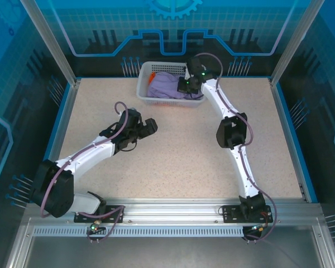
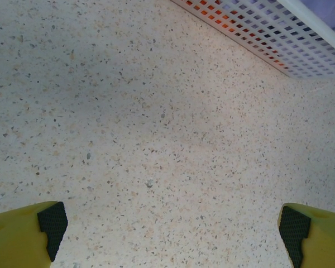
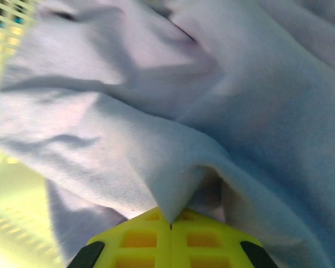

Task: Fold and stack the t-shirts

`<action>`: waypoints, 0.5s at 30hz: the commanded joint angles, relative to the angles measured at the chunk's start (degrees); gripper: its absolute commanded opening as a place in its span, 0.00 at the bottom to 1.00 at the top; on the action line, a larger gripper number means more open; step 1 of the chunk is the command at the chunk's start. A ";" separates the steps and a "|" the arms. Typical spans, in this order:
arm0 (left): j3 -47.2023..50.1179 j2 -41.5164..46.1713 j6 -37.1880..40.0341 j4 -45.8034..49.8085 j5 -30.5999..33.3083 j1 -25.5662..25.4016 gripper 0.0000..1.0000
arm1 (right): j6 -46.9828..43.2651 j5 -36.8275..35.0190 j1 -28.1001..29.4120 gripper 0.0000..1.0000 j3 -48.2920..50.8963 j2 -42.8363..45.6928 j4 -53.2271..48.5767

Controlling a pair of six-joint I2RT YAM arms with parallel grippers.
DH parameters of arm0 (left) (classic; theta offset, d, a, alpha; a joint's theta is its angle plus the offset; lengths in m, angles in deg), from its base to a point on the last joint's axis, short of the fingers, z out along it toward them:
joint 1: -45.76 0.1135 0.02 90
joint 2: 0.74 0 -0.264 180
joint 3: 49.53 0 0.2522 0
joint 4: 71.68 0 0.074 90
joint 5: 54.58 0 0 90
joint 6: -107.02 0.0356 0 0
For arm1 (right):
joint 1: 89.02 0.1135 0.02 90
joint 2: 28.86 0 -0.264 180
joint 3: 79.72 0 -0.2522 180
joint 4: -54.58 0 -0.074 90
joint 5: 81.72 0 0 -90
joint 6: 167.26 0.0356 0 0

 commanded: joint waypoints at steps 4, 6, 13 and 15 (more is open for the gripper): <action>-4.48 0.95 2.53 2.47 0.34 0.70 0.99 | -2.67 7.08 0.21 0.00 -0.63 14.45 3.34; -5.52 1.12 2.80 3.09 0.44 0.86 0.99 | -4.34 8.74 0.80 0.00 0.32 19.40 2.61; -9.09 3.37 3.37 4.53 3.42 1.99 0.99 | -9.29 12.99 3.72 0.00 4.58 35.91 1.48; -10.34 4.05 2.84 5.64 5.79 2.70 0.99 | -9.96 13.99 4.56 0.00 5.00 39.72 1.94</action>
